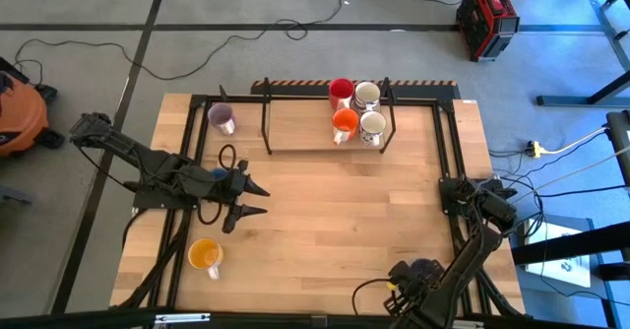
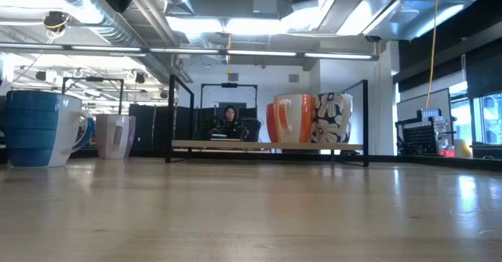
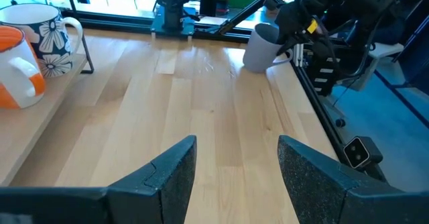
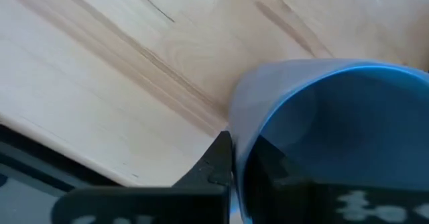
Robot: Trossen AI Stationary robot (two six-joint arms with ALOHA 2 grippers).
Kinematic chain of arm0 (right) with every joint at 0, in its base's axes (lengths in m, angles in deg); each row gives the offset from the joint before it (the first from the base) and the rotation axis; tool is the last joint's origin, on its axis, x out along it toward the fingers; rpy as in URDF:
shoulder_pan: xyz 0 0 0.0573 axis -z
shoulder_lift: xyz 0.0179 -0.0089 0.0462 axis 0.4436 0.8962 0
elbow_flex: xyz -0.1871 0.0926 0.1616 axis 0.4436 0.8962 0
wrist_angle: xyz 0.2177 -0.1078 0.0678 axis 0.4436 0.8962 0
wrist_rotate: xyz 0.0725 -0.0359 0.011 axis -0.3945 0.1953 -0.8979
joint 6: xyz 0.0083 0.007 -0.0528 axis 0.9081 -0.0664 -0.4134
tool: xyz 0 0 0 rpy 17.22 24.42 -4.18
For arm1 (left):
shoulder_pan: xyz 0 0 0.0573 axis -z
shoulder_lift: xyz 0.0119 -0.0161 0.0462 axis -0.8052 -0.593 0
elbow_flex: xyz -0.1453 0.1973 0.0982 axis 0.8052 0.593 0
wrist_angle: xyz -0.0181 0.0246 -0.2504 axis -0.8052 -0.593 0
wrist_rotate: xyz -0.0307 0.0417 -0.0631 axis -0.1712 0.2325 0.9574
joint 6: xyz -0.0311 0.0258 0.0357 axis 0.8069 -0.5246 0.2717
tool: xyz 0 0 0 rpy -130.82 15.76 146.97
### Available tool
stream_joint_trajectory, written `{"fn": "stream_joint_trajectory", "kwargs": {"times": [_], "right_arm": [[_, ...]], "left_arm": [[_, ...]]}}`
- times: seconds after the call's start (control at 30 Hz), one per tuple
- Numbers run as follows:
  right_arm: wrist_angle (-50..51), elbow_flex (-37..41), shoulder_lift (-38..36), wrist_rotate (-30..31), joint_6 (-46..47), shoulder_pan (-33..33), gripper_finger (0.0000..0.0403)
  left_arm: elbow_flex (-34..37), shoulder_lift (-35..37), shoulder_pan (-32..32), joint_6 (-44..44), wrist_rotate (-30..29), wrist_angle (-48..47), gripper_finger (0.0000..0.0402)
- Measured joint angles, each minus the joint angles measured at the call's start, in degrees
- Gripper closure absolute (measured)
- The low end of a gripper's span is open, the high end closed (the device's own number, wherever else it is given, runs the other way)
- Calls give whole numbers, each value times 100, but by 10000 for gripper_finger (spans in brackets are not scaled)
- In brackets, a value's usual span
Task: Place coffee mugs
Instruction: Put the bottom purple mug on the shelf
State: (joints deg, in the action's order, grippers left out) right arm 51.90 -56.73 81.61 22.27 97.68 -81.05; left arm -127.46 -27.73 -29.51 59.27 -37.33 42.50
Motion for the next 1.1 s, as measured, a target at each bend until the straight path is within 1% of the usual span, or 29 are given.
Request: {"fn": "stream_joint_trajectory", "kwargs": {"times": [0.2,0.4,0.5,0.63,0.8,0.93,1.0,1.1], "right_arm": [[-202,-30,0,158,-1111,192,397],[-275,-285,0,1051,-2708,735,399],[-536,-359,0,1207,-3707,1119,399],[-1061,-374,0,1144,-5081,1654,400],[-1569,-380,0,967,-6281,2292,400],[-2066,-336,0,588,-7012,2704,400],[-2358,-266,2,402,-7239,2876,400],[-2428,-258,0,327,-7426,3088,400]], "left_arm": [[0,0,1,0,0,4,198],[0,0,2,-2,-1,13,198],[0,0,1,-2,0,11,198],[0,1,1,-2,2,11,198],[0,0,1,-2,2,11,198],[0,1,2,-2,9,9,198],[0,0,2,-2,50,11,198],[0,2,0,-2,50,11,198]]}}
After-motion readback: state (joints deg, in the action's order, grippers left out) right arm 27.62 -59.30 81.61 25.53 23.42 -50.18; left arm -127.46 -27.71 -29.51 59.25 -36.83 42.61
